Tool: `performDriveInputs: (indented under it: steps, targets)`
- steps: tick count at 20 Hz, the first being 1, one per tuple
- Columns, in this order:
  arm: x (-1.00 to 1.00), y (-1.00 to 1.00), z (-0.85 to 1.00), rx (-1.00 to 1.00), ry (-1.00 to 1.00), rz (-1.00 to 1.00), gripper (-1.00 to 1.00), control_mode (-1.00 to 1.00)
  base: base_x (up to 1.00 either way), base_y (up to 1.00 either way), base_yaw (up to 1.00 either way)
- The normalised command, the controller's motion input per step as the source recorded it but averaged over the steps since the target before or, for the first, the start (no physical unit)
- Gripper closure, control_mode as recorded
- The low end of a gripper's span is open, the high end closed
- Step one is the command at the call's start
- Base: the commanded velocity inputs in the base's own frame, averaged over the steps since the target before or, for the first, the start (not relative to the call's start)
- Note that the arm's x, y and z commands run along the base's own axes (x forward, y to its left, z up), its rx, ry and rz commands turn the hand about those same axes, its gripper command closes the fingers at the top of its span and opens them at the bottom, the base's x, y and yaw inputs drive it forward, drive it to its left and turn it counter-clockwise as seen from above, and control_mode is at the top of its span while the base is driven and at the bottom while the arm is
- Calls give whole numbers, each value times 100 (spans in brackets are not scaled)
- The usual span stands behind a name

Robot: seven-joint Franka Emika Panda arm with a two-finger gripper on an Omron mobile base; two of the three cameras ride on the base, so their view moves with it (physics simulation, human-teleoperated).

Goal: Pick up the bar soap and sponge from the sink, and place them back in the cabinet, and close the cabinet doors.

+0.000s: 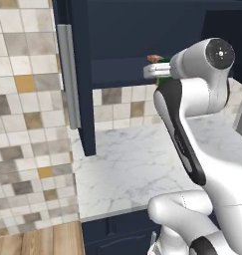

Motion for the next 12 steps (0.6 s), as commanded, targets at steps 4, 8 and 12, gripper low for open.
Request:
performDriveInputs:
  steps: [4, 8, 12]
  targets:
    - [19, 12, 0, 0, 0, 2, 100, -100, 0, 0, 0]
    - [22, 5, 0, 0, 0, 3, 100, -100, 0, 0, 0]
    - [23, 0, 0, 0, 0, 2, 100, -100, 0, 0, 0]
